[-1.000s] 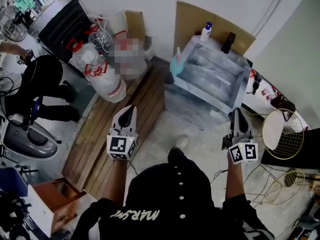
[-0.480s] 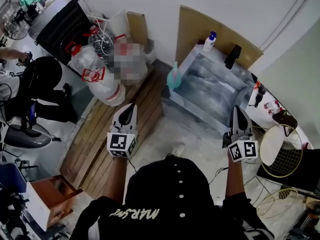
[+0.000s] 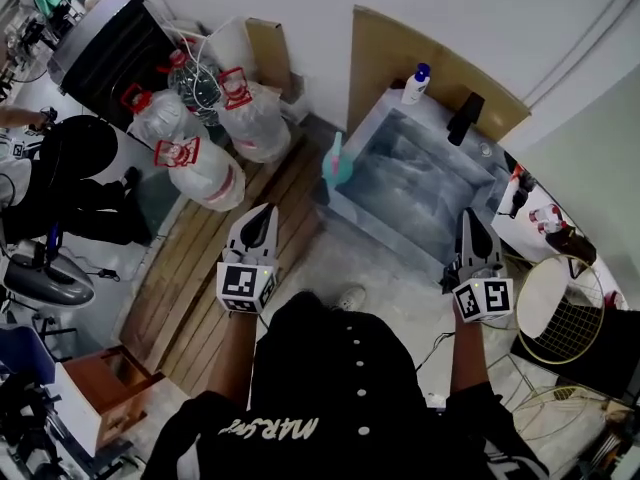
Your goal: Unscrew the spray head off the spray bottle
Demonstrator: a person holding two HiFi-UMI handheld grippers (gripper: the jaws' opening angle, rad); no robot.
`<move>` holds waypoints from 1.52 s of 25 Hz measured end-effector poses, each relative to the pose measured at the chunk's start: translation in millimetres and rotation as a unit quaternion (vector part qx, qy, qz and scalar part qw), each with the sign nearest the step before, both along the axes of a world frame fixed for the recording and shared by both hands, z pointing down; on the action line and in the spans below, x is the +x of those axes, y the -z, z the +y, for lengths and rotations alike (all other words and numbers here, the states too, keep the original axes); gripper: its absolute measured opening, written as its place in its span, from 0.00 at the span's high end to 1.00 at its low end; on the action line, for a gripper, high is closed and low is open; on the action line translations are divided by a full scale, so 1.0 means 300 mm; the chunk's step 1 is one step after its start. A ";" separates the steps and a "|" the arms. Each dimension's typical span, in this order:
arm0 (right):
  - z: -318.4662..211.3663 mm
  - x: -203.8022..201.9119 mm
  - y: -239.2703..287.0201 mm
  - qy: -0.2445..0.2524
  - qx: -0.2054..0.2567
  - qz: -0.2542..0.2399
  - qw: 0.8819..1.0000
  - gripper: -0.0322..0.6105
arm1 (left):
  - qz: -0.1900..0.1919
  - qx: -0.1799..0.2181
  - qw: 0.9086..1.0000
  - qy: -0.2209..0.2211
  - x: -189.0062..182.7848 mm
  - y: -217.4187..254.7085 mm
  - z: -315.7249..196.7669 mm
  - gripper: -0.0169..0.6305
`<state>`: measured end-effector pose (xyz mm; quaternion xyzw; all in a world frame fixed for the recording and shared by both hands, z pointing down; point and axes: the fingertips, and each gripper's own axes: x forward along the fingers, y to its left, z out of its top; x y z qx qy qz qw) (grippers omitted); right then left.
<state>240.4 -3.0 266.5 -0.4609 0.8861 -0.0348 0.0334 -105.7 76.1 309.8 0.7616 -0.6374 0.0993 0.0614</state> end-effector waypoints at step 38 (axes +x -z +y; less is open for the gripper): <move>-0.384 -0.437 -0.389 0.074 -0.120 0.092 0.986 0.93 | -0.035 -0.110 0.933 -0.340 0.172 -0.603 -0.535 0.41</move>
